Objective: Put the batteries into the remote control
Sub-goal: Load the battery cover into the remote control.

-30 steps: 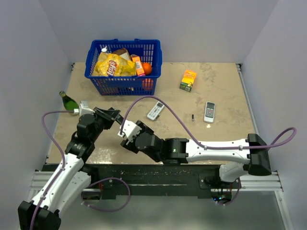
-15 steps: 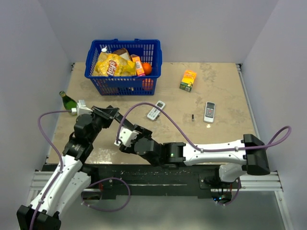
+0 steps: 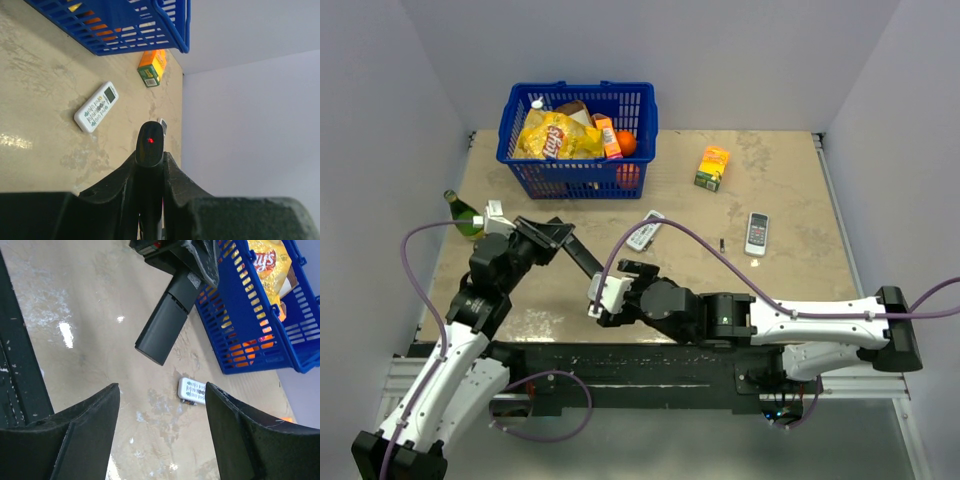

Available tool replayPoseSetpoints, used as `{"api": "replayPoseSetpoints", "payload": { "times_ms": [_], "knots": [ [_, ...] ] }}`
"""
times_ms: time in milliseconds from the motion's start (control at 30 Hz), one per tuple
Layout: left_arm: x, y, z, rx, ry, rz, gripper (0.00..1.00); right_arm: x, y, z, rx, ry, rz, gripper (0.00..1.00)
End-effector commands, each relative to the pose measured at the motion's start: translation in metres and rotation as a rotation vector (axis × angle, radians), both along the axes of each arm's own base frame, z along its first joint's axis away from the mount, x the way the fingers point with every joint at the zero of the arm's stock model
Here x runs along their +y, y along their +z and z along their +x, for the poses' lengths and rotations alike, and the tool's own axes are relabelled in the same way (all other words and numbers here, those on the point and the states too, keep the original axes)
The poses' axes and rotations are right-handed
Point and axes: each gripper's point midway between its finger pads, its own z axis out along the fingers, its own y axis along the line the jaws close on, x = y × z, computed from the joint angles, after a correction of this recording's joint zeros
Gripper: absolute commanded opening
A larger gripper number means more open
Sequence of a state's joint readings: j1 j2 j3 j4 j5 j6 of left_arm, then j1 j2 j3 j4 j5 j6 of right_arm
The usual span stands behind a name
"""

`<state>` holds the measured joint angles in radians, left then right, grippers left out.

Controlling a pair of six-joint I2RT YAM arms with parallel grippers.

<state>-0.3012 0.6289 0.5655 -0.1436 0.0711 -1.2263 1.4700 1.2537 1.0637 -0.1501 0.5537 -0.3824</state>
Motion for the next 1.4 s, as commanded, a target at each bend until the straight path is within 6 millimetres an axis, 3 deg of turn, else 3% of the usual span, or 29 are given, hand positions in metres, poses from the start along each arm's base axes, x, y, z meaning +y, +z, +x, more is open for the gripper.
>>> {"api": "replayPoseSetpoints", "payload": {
  "times_ms": [0,100,367,567,1067,1367],
  "knots": [
    [-0.022,0.033,-0.009,-0.090,-0.156,0.001,0.00,0.002,0.019,-0.011,-0.030,0.131,-0.027,0.72],
    [-0.030,0.035,-0.012,-0.101,-0.218,0.006,0.00,0.002,0.022,-0.025,-0.045,0.246,-0.031,0.72],
    [-0.039,0.045,-0.020,-0.145,-0.293,0.005,0.00,0.001,0.028,-0.028,-0.069,0.344,-0.020,0.73],
    [-0.046,0.047,-0.025,-0.155,-0.339,-0.010,0.00,0.012,0.008,-0.021,-0.039,0.384,-0.083,0.73],
    [-0.049,0.041,-0.025,-0.146,-0.365,-0.004,0.00,0.027,0.003,-0.006,-0.028,0.408,-0.103,0.59],
    [-0.051,0.047,-0.024,-0.179,-0.376,-0.012,0.00,0.030,0.005,-0.001,-0.034,0.408,-0.096,0.52]
  ]
}}
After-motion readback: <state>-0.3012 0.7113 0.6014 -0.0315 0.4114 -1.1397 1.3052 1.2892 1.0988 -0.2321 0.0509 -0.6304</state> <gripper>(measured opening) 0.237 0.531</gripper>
